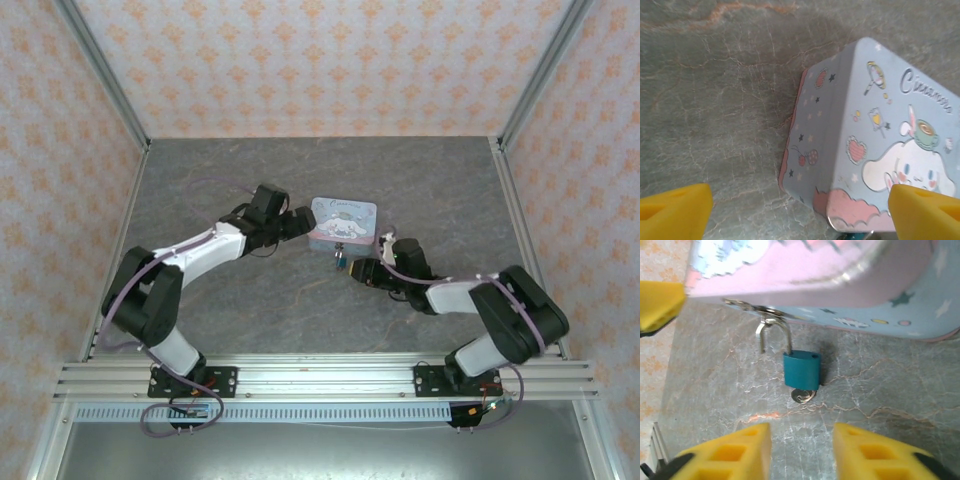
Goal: Unlock the padlock with the key
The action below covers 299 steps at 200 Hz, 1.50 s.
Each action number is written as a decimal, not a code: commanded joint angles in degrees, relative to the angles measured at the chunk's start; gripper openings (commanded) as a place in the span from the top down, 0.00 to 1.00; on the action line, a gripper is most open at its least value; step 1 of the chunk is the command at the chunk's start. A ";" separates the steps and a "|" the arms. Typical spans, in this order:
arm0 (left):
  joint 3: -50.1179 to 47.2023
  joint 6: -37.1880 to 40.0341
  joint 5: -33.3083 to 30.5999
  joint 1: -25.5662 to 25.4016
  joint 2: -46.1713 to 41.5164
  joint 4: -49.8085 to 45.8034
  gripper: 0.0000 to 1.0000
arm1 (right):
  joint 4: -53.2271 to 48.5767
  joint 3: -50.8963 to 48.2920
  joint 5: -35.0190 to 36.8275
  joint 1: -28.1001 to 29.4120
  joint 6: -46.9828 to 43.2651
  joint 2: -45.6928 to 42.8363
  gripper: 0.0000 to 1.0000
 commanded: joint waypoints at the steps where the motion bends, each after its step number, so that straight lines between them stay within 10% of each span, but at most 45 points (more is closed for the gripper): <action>1: 2.69 2.77 1.97 0.38 3.12 -2.04 0.13 | -5.07 -1.87 2.81 -0.36 -2.98 -5.92 0.54; 52: -0.80 1.27 3.01 0.38 5.68 0.92 0.22 | 2.10 -3.26 -0.76 -0.37 -0.96 -10.94 0.29; 299: -12.84 -6.64 1.74 -3.31 1.94 7.27 0.29 | 23.52 4.70 -7.74 -2.48 1.16 15.94 0.44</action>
